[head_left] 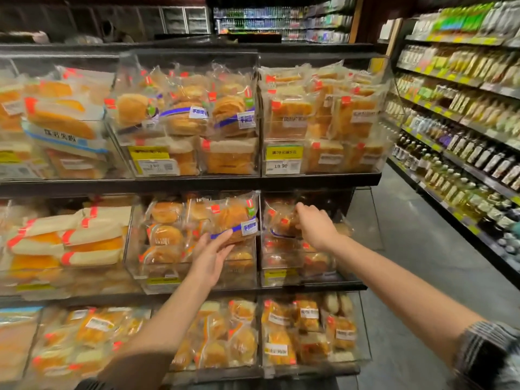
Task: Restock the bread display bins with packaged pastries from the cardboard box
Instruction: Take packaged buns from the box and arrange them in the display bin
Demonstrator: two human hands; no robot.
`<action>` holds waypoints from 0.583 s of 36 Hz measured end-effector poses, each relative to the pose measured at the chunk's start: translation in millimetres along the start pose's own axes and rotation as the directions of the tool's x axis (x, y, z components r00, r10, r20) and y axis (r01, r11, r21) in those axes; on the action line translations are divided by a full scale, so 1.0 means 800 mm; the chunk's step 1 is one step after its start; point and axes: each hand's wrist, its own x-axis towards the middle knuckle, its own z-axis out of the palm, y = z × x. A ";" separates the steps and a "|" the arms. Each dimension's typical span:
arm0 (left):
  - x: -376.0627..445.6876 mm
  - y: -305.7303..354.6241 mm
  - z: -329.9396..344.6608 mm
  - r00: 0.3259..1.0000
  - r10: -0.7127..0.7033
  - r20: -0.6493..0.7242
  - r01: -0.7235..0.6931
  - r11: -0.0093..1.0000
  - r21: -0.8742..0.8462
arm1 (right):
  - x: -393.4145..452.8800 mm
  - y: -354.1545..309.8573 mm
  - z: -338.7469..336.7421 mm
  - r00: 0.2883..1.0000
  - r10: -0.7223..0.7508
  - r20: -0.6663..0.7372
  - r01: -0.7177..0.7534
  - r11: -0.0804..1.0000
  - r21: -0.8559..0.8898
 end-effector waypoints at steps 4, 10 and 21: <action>0.007 -0.018 0.002 0.997 0.010 -0.073 -0.004 0.996 0.085 | 0.020 -0.001 0.021 0.992 -0.089 0.088 0.091 0.996 -0.010; 0.013 -0.032 -0.006 0.997 -0.020 -0.076 0.029 0.993 0.112 | 0.041 0.003 0.058 0.999 -0.031 0.015 0.029 0.992 0.119; -0.002 -0.032 0.012 0.998 0.055 -0.022 -0.046 0.960 0.274 | 0.026 0.005 0.042 0.955 -0.040 -0.294 0.094 0.981 0.172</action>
